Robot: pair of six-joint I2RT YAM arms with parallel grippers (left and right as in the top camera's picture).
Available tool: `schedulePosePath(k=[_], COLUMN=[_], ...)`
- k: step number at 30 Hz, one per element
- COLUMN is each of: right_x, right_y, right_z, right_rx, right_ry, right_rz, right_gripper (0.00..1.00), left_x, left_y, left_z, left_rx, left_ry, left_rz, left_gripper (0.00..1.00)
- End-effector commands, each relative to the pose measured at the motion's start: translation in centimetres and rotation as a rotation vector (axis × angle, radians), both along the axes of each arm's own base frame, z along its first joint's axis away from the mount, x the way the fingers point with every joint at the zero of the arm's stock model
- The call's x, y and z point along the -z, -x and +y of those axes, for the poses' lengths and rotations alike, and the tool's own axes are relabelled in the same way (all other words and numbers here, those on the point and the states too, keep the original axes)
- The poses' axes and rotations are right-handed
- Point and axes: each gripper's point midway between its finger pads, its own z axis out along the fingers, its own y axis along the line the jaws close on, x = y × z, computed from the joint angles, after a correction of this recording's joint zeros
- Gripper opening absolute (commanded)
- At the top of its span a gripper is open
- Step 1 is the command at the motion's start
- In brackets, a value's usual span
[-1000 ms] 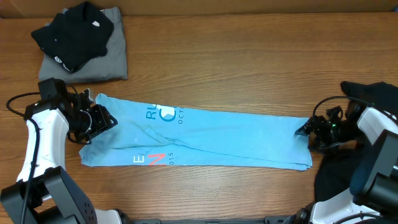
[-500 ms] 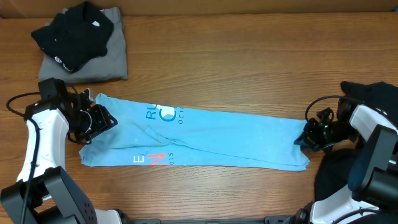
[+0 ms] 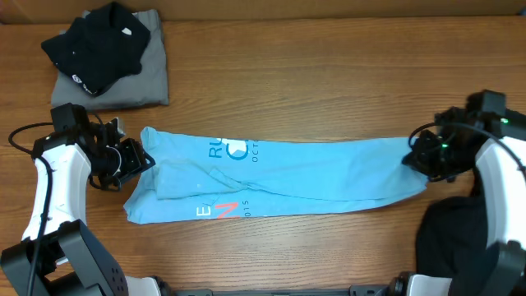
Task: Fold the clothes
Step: 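Grasp the strip's right end with the right gripper and lift it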
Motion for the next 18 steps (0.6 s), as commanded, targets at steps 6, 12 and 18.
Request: schedulePosePath(k=[6, 12, 18], right_x=[-2.6, -2.8, -0.8], right_y=[0.2, 0.5, 1.4], right_z=[10.1, 17.6, 22.5], right_rx=[-0.171, -0.275, -0.358], right_ry=[-0.04, -0.066, -0.067], right_rz=[-0.043, -0.075, -0.046], right_gripper=[0.04, 0.04, 0.04], left_x=[0.0, 0.0, 0.0], left_y=[0.0, 0.0, 0.0], left_z=[-0.5, -0.5, -0.5], left_rx=[0.029, 0.029, 0.029], left_ry=[0.01, 0.01, 0.01], left_rz=[-0.009, -0.01, -0.009], left_gripper=[0.43, 0.43, 0.43])
